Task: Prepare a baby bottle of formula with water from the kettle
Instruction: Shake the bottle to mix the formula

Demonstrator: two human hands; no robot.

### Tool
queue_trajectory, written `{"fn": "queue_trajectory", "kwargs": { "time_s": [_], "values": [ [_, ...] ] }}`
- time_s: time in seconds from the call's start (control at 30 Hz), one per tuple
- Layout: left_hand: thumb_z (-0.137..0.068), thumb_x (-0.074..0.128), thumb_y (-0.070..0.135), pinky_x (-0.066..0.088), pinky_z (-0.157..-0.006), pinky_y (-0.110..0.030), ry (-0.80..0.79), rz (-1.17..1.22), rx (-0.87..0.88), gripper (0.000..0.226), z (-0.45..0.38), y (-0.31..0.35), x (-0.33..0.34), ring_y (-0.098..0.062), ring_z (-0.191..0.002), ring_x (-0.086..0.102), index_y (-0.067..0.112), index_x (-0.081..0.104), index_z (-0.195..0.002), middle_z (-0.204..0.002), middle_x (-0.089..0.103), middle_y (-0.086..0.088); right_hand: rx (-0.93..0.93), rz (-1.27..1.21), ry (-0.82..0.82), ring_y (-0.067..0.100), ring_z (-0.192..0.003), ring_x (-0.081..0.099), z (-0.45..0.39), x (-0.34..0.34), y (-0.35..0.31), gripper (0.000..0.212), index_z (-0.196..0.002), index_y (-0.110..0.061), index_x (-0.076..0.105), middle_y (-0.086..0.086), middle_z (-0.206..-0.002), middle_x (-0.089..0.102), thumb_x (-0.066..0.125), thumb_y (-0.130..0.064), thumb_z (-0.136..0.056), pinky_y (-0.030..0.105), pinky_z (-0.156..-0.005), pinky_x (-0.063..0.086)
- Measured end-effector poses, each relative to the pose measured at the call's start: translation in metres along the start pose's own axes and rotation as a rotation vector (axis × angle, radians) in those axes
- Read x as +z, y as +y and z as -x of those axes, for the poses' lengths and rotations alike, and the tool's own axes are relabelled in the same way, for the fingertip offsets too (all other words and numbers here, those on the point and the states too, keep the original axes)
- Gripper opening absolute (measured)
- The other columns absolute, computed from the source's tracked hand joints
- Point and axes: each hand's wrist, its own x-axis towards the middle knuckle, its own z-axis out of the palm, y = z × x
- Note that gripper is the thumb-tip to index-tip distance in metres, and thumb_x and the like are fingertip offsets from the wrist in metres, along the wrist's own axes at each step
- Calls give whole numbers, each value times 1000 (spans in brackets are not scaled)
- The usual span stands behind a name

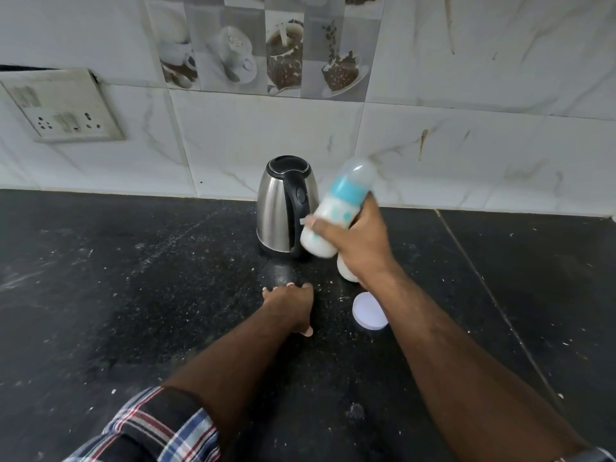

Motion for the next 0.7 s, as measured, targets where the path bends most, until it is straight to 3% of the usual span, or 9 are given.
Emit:
{"fn": "queue_trajectory", "kwargs": {
  "time_s": [0.07,0.13,0.17,0.3,0.37,0.43,0.5,0.6,0.7],
  "values": [
    [-80,85,42,36,-115,-65,8,3,0,95,0,-1,1,-42,-139,48,14,31,-153,-152,48,-17,11,27,-50,23,-95,74,2,0,1,72,-112,-34,50,1,-105,71,96,-37,-57,49,-83,62],
    [-81,84,39,34,-117,-63,1,34,4,97,1,-2,1,-40,-142,46,17,28,-157,-155,46,-15,61,280,-288,10,-95,70,18,-1,11,73,-116,-33,49,-8,-106,68,96,-37,-60,43,-86,61],
    [-81,84,38,34,-117,-63,0,46,7,97,2,-2,0,-39,-142,45,18,28,-158,-155,46,-15,58,317,-300,7,-94,69,22,-2,12,73,-117,-32,50,-10,-107,67,96,-36,-61,39,-87,60],
    [-79,85,42,37,-114,-65,-7,12,-3,90,1,-1,-1,-41,-139,48,13,35,-148,-151,48,-17,-22,-26,-12,13,-89,71,-1,-7,-11,67,-111,-28,53,-4,-100,70,96,-29,-59,39,-81,62],
    [-80,84,42,36,-115,-65,0,11,-1,92,2,-1,0,-41,-140,47,14,33,-151,-153,47,-16,0,43,-90,15,-94,73,2,-7,-7,73,-112,-31,54,-5,-103,70,96,-37,-53,44,-84,62],
    [-81,84,39,33,-117,-65,-1,25,-1,98,4,-1,-1,-40,-143,44,15,27,-157,-157,44,-16,51,285,-290,8,-97,72,16,-5,4,78,-118,-32,55,-10,-107,71,96,-43,-53,43,-89,61],
    [-81,84,39,34,-116,-65,0,26,2,97,3,-1,-2,-40,-143,44,15,28,-156,-157,44,-16,17,270,-248,7,-95,72,13,-5,4,71,-116,-31,59,-10,-105,73,96,-40,-56,42,-88,61],
    [-80,84,41,36,-114,-65,-9,21,2,91,1,-1,-1,-41,-140,47,15,34,-150,-153,47,-16,11,21,-73,20,-92,75,2,-5,-4,58,-106,-25,62,2,-100,77,96,-31,-60,50,-85,62],
    [-81,84,39,34,-117,-64,2,37,3,95,3,-1,0,-39,-142,45,16,30,-156,-155,46,-15,49,248,-252,7,-91,72,15,-3,6,64,-112,-29,59,-8,-101,73,97,-34,-60,42,-86,61]
  ]
}}
